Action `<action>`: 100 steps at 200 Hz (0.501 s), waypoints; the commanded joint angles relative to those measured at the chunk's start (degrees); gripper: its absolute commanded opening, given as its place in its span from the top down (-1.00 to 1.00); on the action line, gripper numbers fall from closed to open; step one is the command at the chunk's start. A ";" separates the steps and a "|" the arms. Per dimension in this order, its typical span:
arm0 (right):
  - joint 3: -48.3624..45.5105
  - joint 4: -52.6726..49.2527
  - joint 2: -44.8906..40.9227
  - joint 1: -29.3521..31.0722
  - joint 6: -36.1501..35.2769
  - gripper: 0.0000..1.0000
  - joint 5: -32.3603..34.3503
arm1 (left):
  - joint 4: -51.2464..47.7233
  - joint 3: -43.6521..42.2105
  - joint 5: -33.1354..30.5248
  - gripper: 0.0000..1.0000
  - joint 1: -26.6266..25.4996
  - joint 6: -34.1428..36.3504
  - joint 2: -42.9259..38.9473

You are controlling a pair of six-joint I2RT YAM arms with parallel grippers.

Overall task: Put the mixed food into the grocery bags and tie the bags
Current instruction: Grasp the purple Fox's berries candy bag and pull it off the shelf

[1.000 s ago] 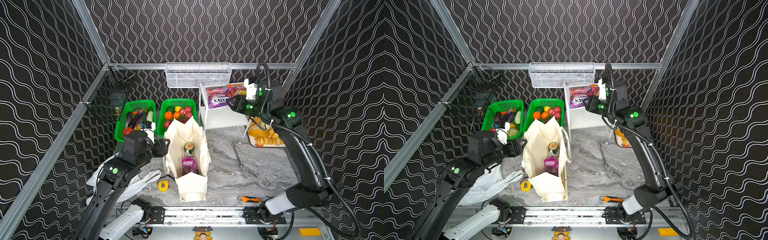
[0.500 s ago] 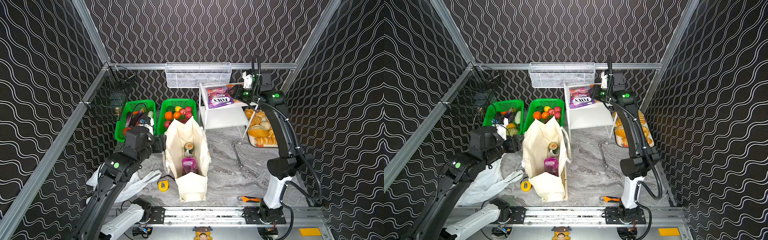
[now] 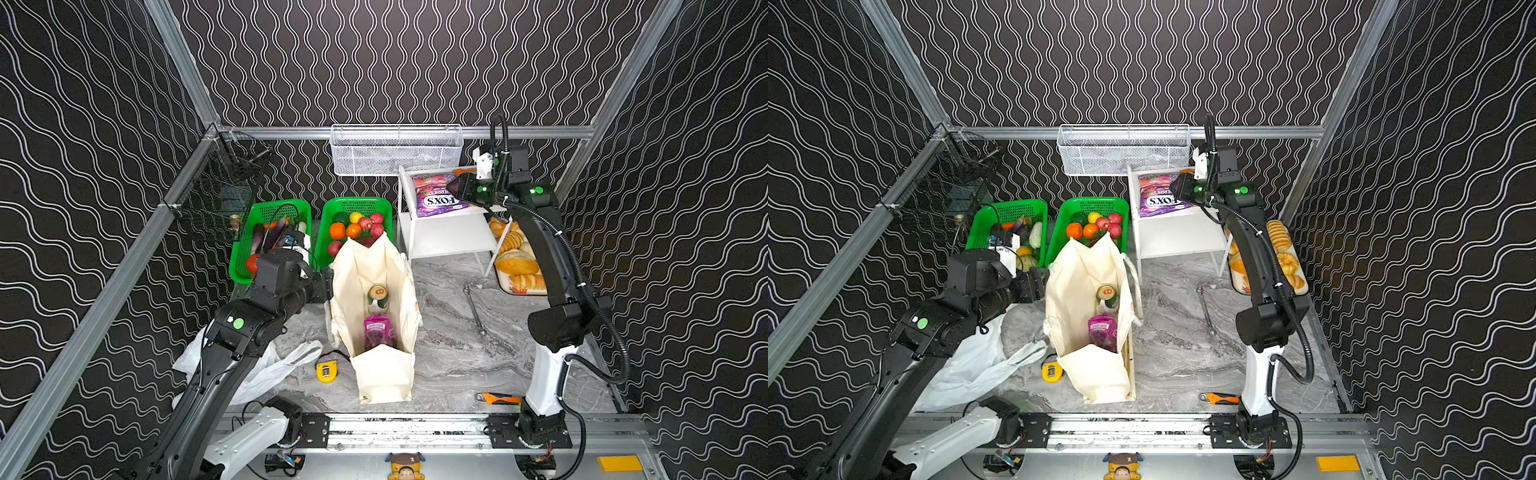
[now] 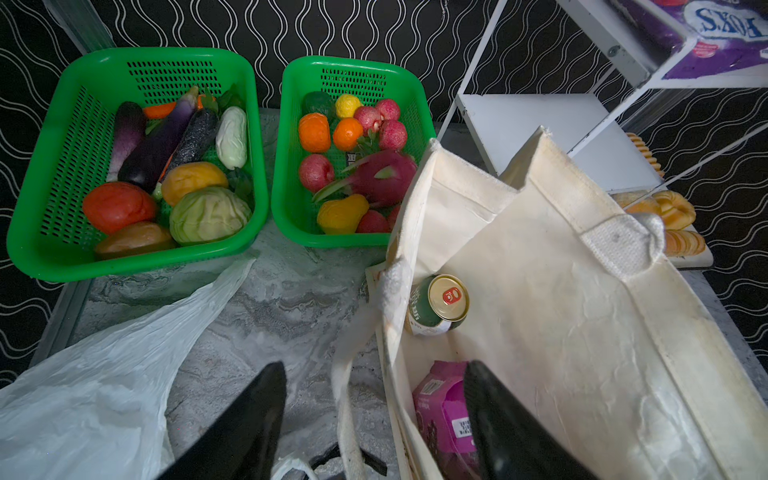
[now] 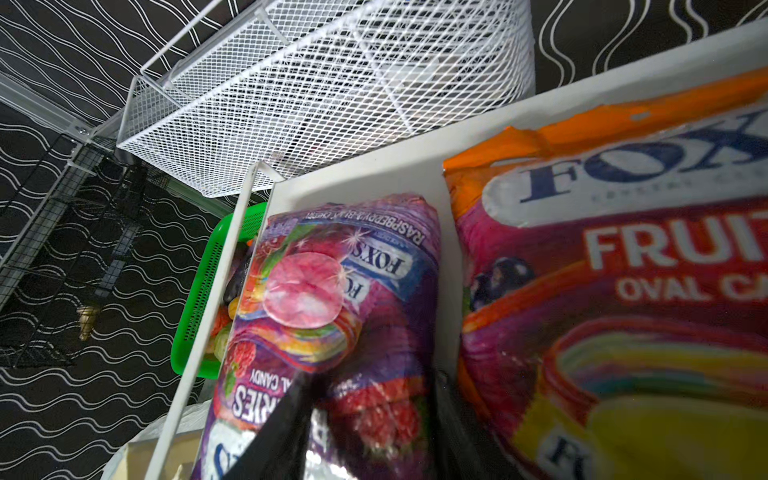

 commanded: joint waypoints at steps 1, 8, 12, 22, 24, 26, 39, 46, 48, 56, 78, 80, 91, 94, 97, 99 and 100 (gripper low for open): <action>0.46 -0.52 0.69 0.02 0.08 0.03 -1.88 | 0.37 0.05 -0.50 -0.42 0.09 1.18 -0.41; 0.66 -0.82 0.66 0.08 0.03 0.06 -2.21 | 0.42 0.07 -0.42 -0.43 0.06 1.03 -0.45; 0.73 -0.95 0.67 0.07 -0.02 0.10 -2.15 | 0.40 -0.04 -0.45 -0.42 0.13 1.07 -0.55; 1.05 -1.48 0.63 0.03 -0.19 0.25 -1.77 | 0.38 -0.20 -0.30 -0.43 0.15 0.96 -0.80; 1.24 -1.57 0.55 0.05 -0.16 0.28 -1.72 | 0.39 -0.23 -0.28 -0.43 0.08 0.88 -0.73; 1.40 -1.64 0.53 0.02 -0.20 0.32 -1.64 | 0.41 -0.24 -0.25 -0.43 0.06 0.92 -0.85; 1.58 -1.67 -0.20 0.02 -0.41 0.54 -1.20 | 0.42 -0.33 -0.12 -0.43 0.10 0.67 -0.93; 1.51 -1.30 -0.81 0.14 -0.56 0.67 -1.17 | 0.33 -0.33 -0.05 -0.43 0.06 0.63 -1.01; 1.45 -1.09 -1.07 0.12 -0.63 0.71 -1.24 | 0.29 -0.37 0.01 -0.43 0.06 0.66 -1.05; 0.67 -0.20 -2.01 0.12 -0.84 0.82 -1.53 | 0.39 -0.33 -0.04 -0.43 0.09 0.56 -1.10; -3.27 3.82 -5.55 0.10 -0.73 0.97 -2.10 | 0.81 -0.54 -0.03 -0.43 0.10 0.32 -1.49; -3.70 4.11 -5.90 0.14 -0.65 0.98 -2.28 | 0.85 -0.58 0.06 -0.43 0.09 0.25 -1.50; -4.64 5.43 -7.15 0.16 -0.18 1.00 -2.98 | 0.97 -0.77 0.20 -0.43 0.07 0.01 -1.76; -4.71 5.69 -8.11 0.11 -0.01 1.00 -3.32 | 1.10 -0.81 0.20 -0.43 0.06 0.02 -1.84; -4.76 6.04 -8.51 0.14 0.13 1.00 -3.63 | 1.05 -0.81 0.20 -0.43 0.08 -0.04 -1.92; -4.80 6.13 -8.72 0.15 0.23 1.00 -3.87 | 1.11 -0.84 0.20 -0.43 0.11 -0.03 -1.94; -4.78 6.18 -8.78 0.16 0.26 1.00 -3.97 | 1.11 -0.89 0.20 -0.43 0.08 -0.03 -1.99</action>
